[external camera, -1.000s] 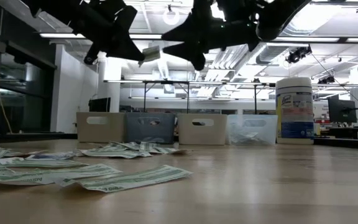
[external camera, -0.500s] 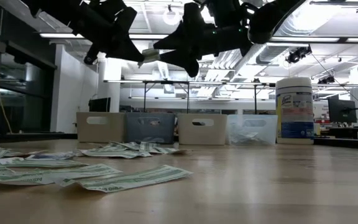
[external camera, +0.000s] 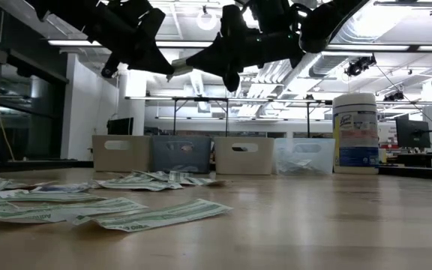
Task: Pick & Place First Aid Supplies
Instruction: Put the green bandage into the transparent bin
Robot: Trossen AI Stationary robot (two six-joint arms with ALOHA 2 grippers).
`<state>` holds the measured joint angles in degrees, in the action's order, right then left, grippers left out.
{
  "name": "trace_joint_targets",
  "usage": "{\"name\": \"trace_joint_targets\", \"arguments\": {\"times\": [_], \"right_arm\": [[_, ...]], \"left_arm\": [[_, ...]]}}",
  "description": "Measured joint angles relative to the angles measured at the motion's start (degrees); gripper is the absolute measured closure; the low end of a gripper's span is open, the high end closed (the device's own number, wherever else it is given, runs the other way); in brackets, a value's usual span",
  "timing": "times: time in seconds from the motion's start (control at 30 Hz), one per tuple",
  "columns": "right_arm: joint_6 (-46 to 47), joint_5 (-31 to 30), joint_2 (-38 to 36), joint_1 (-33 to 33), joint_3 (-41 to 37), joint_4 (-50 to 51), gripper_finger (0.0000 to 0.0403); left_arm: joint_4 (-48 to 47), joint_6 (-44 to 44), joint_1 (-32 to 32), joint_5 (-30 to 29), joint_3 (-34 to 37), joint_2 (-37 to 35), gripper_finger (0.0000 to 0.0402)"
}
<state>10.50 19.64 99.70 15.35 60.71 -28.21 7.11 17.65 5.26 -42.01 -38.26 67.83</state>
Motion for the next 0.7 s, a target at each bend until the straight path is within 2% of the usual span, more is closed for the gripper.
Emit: {"name": "trace_joint_targets", "arguments": {"times": [0.1, 0.53, 0.7], "right_arm": [[-0.5, 0.3, 0.0, 0.0, 0.0, 0.0, 0.0400], [-0.4, 1.9, 0.0, 0.0, 0.0, 0.1, 0.0402], [-0.1, 1.7, 0.0, 0.0, 0.0, 0.8, 0.0402]], "left_arm": [[0.0, 0.0, 0.0, 0.1, 0.0, 0.0, 0.0401], [0.0, 0.0, 0.0, 0.6, 0.0, 0.0, 0.0401], [0.0, -3.1, 0.0, 1.0, 0.0, 0.0, 0.0399]]}}
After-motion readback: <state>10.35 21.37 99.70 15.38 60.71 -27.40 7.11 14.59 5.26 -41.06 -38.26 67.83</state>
